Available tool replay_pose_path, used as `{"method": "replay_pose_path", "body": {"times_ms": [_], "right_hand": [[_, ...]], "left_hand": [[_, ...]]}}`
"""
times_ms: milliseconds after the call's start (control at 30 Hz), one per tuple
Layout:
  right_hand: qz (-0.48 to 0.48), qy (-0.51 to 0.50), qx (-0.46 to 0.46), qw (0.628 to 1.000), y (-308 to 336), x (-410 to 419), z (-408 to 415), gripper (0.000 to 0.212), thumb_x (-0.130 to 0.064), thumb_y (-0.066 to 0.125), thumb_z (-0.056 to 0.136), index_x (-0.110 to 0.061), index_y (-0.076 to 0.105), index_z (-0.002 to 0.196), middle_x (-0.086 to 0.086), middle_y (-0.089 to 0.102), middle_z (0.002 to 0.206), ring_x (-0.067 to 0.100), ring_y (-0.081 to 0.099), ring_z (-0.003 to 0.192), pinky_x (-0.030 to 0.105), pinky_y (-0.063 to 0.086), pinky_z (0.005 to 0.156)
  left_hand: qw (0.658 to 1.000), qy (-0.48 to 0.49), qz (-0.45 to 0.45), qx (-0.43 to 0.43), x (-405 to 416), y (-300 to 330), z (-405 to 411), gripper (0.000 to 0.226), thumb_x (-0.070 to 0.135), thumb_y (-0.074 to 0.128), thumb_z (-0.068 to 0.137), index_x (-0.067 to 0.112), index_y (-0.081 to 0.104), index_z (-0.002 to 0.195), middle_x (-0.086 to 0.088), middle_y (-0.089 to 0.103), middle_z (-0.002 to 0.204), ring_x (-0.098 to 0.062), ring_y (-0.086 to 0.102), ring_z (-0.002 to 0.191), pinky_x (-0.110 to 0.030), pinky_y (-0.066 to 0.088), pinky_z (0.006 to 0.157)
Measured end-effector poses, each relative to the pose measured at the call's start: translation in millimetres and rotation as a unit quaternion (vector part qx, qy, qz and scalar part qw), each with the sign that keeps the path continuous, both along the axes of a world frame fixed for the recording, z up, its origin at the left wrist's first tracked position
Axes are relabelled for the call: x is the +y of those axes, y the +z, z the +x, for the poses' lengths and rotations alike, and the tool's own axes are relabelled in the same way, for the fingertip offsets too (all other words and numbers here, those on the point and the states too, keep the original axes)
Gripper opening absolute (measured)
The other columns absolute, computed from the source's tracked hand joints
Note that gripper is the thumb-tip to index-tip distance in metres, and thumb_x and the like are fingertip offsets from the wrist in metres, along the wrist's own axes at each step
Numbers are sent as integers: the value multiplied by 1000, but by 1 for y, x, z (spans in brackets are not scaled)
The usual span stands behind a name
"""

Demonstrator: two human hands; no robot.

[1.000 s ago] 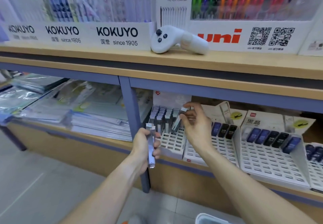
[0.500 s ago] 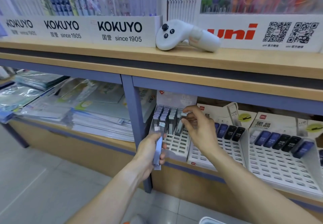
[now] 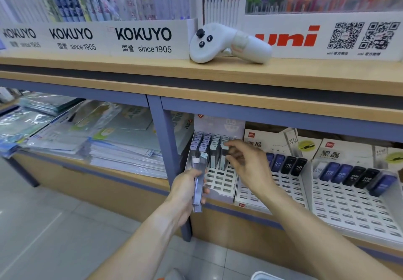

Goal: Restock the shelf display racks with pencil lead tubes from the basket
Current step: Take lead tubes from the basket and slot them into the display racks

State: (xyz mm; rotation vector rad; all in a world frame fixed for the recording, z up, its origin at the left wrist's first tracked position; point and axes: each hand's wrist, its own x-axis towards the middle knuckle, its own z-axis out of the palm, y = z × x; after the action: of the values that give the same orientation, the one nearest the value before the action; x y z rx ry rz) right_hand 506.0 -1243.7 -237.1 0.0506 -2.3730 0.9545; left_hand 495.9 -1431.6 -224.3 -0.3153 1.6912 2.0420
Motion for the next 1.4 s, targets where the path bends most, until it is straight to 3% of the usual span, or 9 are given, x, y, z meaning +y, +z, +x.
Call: {"method": "replay_pose_path", "body": {"times_ms": [133,333,433,533,667,933,1033,1200,1400], "right_hand": [[44,-8,-9,999,1,0,-2,43,-4,73,89,-25,68,126,-4,54,106,12,59,81,34,55,81],[66,-15,-22,997,5,-4,7,44,-6,69,92,-26,66,131,-9,51,110,7,56,83,28,53,82],[-116,-11,-46,992,9,-15,15,39,-12,68,94,-28,63,128,-11,66,104,5,64,86,24,55,81],[-365,54,-131,920,15,-25,22,34,-13,72,93,-27,63,122,-1,76,100,14,73,95,33,61,87],[-452,85,-150,875,17,-24,27,35,-16,81,85,-17,67,117,7,78,98,25,75,94,44,60,93],[-300,-83,50,949,18,-17,15,26,-21,88,78,-22,66,93,-6,72,82,10,69,76,26,58,74],[-213,-77,58,972,13,-20,11,24,-22,85,82,-27,65,93,-18,68,84,4,67,76,24,57,72],[-136,-78,63,986,9,-21,6,21,-23,83,84,-23,68,98,-21,66,83,0,65,78,14,53,70],[-96,-41,53,993,13,-22,3,18,-21,84,83,-22,73,98,-14,70,80,1,66,78,9,51,72]], "left_hand": [[999,-20,-14,25,1,0,0,13,15,58,102,4,63,106,-9,69,79,-20,61,60,-28,47,49],[999,-18,7,40,5,-2,1,20,8,60,100,-3,65,116,-17,75,94,-24,68,75,-33,60,73],[998,-41,16,45,6,3,3,19,9,60,101,-4,67,112,-9,75,81,-16,69,63,-25,55,54],[995,-90,11,41,5,2,2,24,16,58,101,-2,67,115,-3,69,77,-15,53,54,-25,39,45],[992,-123,34,22,6,2,3,27,17,55,101,0,67,118,-5,66,78,-15,50,54,-25,34,44],[993,51,-104,32,-2,3,-4,28,18,52,99,15,80,97,-8,65,101,-17,55,71,-27,40,49],[992,61,-101,33,-2,5,-3,28,18,51,101,16,79,98,-8,66,112,-16,54,70,-28,44,52],[992,49,-102,48,-1,5,-2,26,19,50,104,14,74,112,-4,66,93,-16,54,68,-30,53,65],[992,47,-88,71,-1,0,-4,24,9,49,105,5,65,123,-7,69,103,-17,57,74,-21,54,49]]}}
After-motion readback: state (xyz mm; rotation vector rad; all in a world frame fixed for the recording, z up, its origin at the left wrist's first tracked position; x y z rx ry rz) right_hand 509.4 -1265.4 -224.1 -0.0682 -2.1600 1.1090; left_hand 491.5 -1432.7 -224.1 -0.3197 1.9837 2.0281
